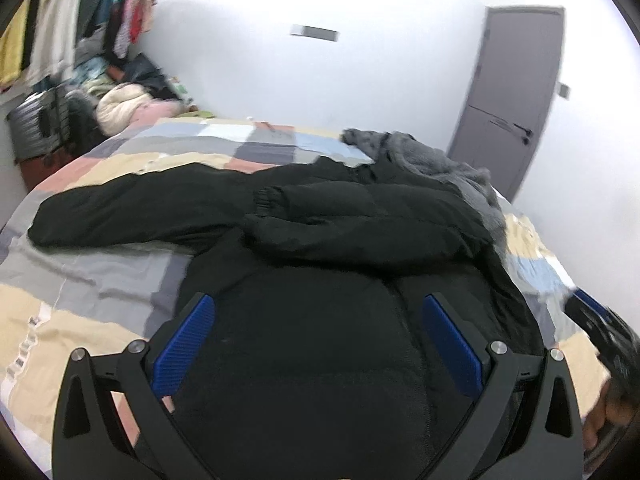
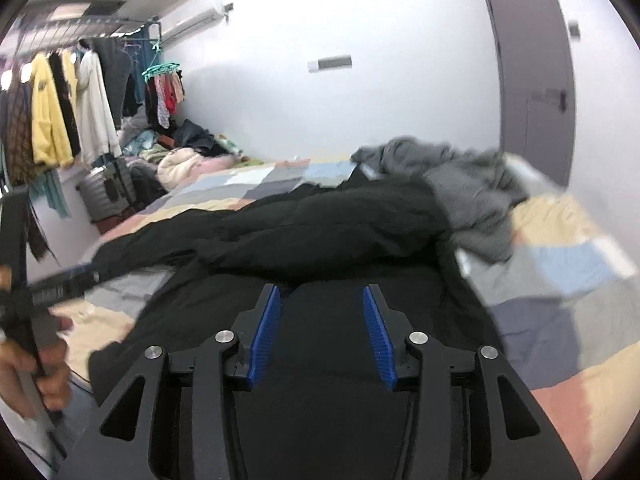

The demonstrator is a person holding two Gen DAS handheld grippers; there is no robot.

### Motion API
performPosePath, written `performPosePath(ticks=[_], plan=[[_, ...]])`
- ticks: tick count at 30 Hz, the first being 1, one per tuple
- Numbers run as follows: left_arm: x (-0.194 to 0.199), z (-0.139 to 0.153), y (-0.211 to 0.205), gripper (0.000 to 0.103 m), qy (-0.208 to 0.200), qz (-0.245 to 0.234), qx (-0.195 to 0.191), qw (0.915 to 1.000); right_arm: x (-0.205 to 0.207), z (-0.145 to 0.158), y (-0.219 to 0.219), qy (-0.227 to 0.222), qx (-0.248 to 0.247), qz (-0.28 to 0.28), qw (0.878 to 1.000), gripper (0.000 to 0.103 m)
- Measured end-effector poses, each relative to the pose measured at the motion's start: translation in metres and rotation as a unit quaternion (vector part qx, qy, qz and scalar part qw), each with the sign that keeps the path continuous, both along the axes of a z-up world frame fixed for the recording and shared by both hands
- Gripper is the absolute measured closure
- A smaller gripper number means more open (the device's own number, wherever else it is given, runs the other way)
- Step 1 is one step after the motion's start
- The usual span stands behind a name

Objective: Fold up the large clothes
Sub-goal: 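Grasp the other sleeve cuff with the left tool and lift it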

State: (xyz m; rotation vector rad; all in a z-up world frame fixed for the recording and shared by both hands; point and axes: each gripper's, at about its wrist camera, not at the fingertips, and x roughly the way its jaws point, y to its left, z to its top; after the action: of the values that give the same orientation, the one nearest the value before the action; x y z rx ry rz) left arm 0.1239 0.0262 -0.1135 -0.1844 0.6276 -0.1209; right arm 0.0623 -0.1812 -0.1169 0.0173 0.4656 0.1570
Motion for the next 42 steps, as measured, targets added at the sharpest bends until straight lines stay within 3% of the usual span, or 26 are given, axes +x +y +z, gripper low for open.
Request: performPosePath(ticks=[2, 7, 12, 13, 17, 20, 23, 28, 34, 36, 42], plan=[[0.005, 0.001, 0.018, 0.0, 0.006, 0.02, -0.008, 0.9997, -0.008, 0.005, 0.001, -0.016, 0.009, 0.005, 1.0, 0.047], [0.018, 0.009, 0.074, 0.0, 0.003, 0.067, -0.032, 0.9972, -0.014, 0.003, 0.002, -0.026, 0.014, 0.01, 1.0, 0.034], [0.028, 0.038, 0.128, 0.0, -0.022, 0.104, -0.015, 0.9942, -0.009, -0.001, 0.001, -0.014, 0.017, 0.006, 1.0, 0.03], [0.032, 0.043, 0.144, 0.0, -0.023, 0.114, -0.016, 0.9931, -0.008, 0.0, 0.003, -0.018, 0.005, -0.006, 1.0, 0.024], [0.057, 0.041, 0.217, 0.0, -0.003, 0.146, -0.053, 0.9879, -0.006, -0.002, 0.007, -0.014, -0.005, -0.005, 1.0, 0.018], [0.08, 0.021, 0.274, 0.0, 0.016, 0.155, -0.109, 0.9817, -0.005, -0.007, 0.005, -0.002, -0.011, -0.014, 1.0, 0.011], [0.103, -0.014, 0.323, 0.0, 0.045, 0.184, -0.135, 0.9726, -0.003, -0.01, 0.002, 0.002, -0.008, -0.024, 1.0, 0.001], [0.126, -0.082, 0.393, 0.0, 0.062, 0.242, -0.232, 0.9402, 0.011, -0.018, 0.006, 0.03, -0.013, -0.037, 0.999, 0.0], [0.14, -0.142, 0.437, 0.001, 0.067, 0.295, -0.29, 0.908, 0.028, -0.027, 0.016, 0.057, -0.027, -0.039, 0.997, 0.0], [0.147, -0.156, 0.444, 0.001, 0.069, 0.297, -0.298, 0.9048, 0.033, -0.028, 0.019, 0.06, -0.029, -0.039, 0.997, 0.0], [0.17, -0.174, 0.447, 0.002, 0.057, 0.299, -0.29, 0.9074, 0.057, -0.041, 0.024, 0.092, -0.031, -0.036, 0.995, 0.0]])
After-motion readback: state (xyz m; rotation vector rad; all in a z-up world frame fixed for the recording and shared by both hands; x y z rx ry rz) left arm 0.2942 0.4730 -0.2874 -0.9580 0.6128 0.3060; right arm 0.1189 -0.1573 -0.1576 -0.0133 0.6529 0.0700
